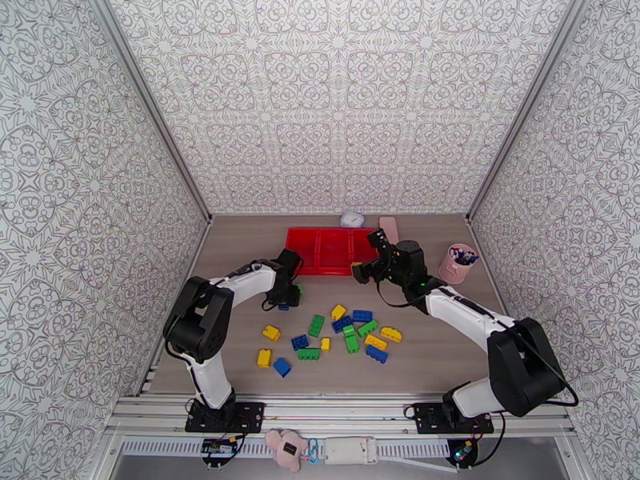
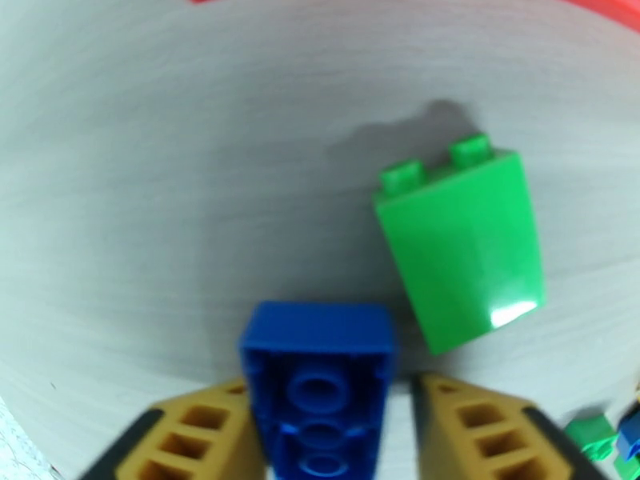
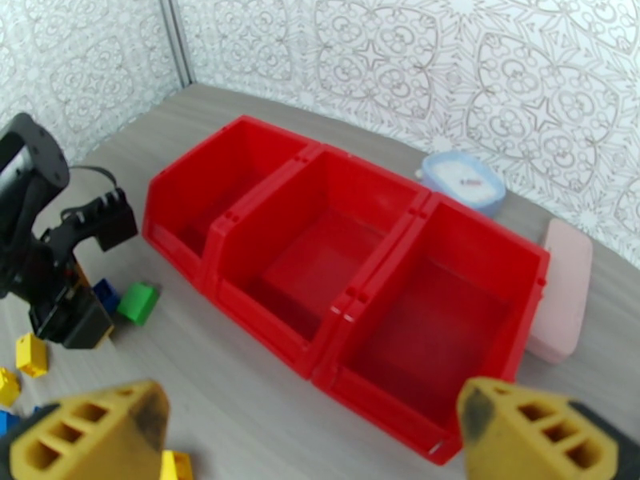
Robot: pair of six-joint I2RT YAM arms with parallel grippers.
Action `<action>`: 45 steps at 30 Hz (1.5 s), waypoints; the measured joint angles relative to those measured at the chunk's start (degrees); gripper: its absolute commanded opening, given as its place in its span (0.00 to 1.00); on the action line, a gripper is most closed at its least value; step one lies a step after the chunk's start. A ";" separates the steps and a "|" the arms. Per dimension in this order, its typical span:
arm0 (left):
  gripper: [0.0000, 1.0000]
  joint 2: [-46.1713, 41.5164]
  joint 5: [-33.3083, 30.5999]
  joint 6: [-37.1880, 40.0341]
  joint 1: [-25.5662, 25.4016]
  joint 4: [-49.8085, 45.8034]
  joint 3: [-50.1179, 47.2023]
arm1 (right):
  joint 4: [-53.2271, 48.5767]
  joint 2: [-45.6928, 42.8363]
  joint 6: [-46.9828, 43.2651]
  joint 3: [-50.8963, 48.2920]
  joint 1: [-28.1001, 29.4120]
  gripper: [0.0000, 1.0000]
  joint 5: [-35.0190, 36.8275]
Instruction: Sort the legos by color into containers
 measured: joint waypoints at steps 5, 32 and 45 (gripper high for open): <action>0.37 -0.07 -0.37 0.07 -0.11 0.00 0.00 | 0.00 0.00 0.02 0.00 0.00 1.00 0.00; 0.35 9.75 -4.09 -2.12 -0.35 16.59 23.17 | -1.01 0.39 -0.48 0.26 0.50 1.00 -0.11; 0.83 6.88 -4.09 -2.82 1.01 18.99 20.20 | -4.79 -0.98 -2.03 0.59 1.60 1.00 1.86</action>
